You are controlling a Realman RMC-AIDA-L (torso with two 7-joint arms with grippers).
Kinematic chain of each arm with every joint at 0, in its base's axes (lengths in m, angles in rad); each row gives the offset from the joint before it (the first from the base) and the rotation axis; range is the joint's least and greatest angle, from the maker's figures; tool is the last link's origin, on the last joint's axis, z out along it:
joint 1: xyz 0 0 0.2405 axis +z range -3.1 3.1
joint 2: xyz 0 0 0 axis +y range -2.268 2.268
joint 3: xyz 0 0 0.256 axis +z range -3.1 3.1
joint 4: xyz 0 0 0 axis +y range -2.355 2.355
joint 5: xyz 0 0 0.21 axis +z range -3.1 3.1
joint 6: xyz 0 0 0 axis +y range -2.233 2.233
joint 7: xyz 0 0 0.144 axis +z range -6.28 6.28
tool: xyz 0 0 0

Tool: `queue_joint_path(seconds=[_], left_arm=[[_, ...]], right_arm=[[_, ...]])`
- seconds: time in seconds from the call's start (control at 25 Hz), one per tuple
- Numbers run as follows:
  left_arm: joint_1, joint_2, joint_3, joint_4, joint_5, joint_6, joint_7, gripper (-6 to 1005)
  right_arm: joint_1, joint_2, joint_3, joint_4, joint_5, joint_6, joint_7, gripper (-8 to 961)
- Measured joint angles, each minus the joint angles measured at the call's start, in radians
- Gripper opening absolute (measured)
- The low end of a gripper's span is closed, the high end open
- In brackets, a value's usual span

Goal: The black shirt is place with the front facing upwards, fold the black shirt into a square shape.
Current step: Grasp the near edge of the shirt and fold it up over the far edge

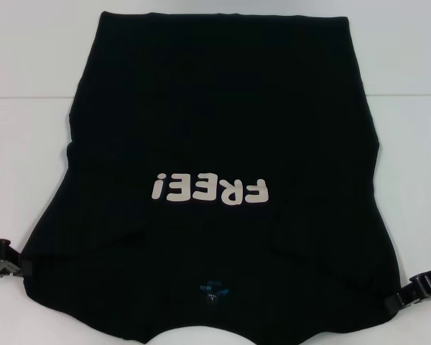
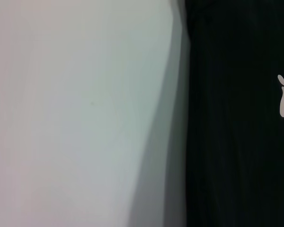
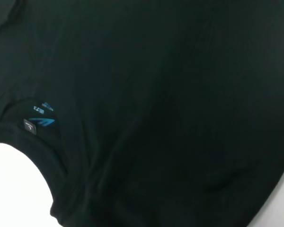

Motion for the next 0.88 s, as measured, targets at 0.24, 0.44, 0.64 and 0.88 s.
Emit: queue_joint_path(seconds=[0.24, 0.44, 0.64, 0.88], left_arm=[[-0.003, 0.0, 0.0, -0.001, 0.0, 0.004, 0.001, 4], [-0.008, 0.0, 0.003, -0.003, 0.0, 0.006, 0.002, 5], [-0.013, 0.003, 0.004, -0.003, -0.001, 0.026, 0.009, 6], [-0.022, 0.028, 0.004, -0.035, 0.001, 0.119, 0.046, 7]], right_arm=[[0.001, 0.0, 0.0, 0.0, -0.004, 0.001, 0.0, 118], [0.001, 0.0, 0.0, -0.006, -0.004, -0.001, 0.0, 48], [0.005, -0.011, 0.005, -0.008, 0.001, -0.03, -0.01, 44], [0.007, -0.051, 0.001, -0.012, 0.0, -0.123, -0.069, 45]])
